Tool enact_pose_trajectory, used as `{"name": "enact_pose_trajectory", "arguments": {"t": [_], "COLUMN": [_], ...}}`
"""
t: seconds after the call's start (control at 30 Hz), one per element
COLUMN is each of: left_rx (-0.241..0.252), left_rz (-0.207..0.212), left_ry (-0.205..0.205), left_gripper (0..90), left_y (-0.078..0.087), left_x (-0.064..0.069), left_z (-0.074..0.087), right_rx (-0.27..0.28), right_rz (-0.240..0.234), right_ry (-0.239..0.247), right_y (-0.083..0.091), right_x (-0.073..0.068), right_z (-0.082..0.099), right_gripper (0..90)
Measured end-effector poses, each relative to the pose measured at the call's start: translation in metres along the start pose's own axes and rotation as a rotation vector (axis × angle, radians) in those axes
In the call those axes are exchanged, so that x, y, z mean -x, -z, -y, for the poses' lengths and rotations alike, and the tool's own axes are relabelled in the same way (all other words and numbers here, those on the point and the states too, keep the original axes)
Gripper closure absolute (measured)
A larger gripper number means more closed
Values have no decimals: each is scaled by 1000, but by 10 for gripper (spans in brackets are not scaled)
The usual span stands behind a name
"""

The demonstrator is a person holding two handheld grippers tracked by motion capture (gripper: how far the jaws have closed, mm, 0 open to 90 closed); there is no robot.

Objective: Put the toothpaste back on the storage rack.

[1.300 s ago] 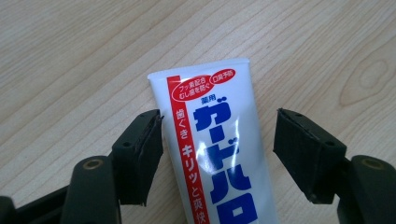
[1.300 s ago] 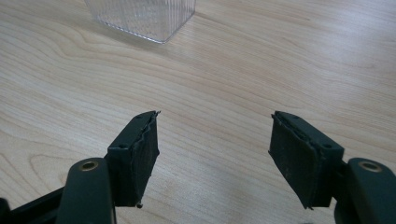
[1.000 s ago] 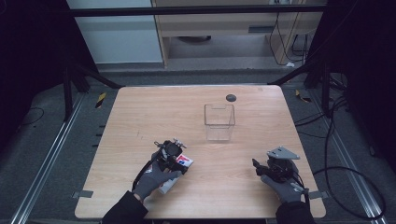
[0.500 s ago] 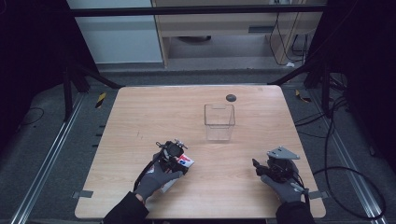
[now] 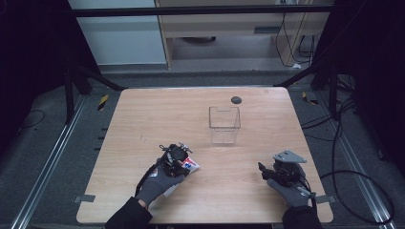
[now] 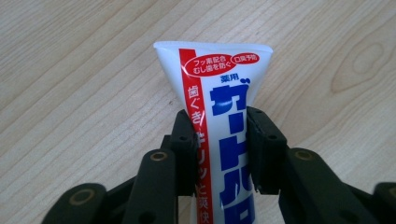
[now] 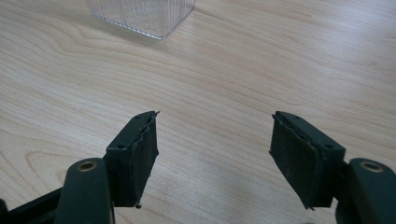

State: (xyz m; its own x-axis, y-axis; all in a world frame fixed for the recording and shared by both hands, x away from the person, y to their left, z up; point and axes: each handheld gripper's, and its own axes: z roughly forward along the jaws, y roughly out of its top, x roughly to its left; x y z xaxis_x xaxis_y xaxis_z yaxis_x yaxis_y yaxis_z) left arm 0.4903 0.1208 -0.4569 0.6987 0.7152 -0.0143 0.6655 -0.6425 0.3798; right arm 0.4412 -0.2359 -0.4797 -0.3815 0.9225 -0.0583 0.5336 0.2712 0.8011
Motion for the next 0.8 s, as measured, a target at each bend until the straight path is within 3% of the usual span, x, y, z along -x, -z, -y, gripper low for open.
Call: {"name": "enact_pose_trajectory", "arguments": {"t": [0.3,0.53,0.8], "left_rx": [15,121,249], "left_rz": [56,79,39], "left_ry": [-30,-29,-26], "left_gripper": [714,725,727], "left_y": [12,45,74], "left_x": [4,2,-1], "left_z": [4,6,7], "right_rx": [4,1,5], "right_rz": [3,4,7], "right_ry": [3,2,0], "right_y": [1,1,1], "right_x": [1,2,2], "right_z": [0,0,0], "right_gripper": [315,313,313]}}
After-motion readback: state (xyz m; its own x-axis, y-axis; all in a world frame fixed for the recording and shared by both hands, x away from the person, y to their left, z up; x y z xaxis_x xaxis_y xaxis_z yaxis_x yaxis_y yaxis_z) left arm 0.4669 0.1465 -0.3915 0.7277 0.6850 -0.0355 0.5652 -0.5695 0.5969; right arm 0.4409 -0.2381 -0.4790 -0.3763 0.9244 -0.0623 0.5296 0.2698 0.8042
